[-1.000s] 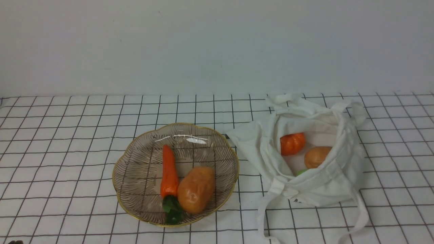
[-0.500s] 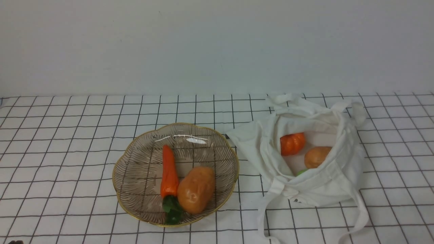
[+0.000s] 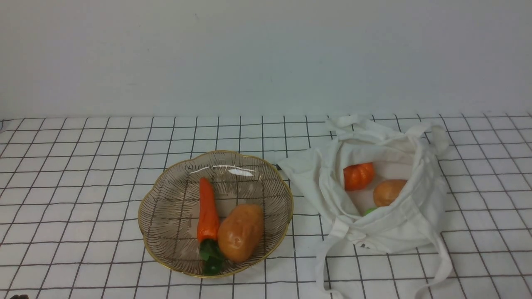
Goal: Take vegetables from bag on white checkered tablecloth place on plate.
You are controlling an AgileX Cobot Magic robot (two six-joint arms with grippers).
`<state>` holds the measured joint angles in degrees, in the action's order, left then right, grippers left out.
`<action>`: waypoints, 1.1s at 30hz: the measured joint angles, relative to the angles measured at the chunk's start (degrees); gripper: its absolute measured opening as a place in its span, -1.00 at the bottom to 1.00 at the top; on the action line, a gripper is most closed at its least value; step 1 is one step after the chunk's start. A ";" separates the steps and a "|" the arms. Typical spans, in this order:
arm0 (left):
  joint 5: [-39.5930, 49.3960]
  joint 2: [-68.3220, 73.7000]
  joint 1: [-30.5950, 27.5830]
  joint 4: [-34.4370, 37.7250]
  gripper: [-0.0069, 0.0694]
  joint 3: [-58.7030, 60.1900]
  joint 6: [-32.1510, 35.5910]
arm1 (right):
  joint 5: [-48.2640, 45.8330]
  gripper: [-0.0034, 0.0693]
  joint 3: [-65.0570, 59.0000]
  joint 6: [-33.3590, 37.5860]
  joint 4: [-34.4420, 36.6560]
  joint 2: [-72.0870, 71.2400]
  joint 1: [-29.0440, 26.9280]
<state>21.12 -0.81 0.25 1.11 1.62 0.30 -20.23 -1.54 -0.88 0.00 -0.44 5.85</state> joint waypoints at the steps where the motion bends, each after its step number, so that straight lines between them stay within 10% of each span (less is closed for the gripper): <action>1: 0.00 0.00 0.00 0.00 -0.84 0.00 0.00 | 0.00 -0.95 0.00 0.00 0.00 0.00 -0.01; 33: 0.00 0.00 0.00 0.00 -0.84 0.00 0.00 | -0.04 -0.95 0.00 -0.02 0.00 0.00 -4.24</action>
<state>21.12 -0.81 0.25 1.11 1.62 0.30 -20.27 -1.54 -0.90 0.00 -0.44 1.61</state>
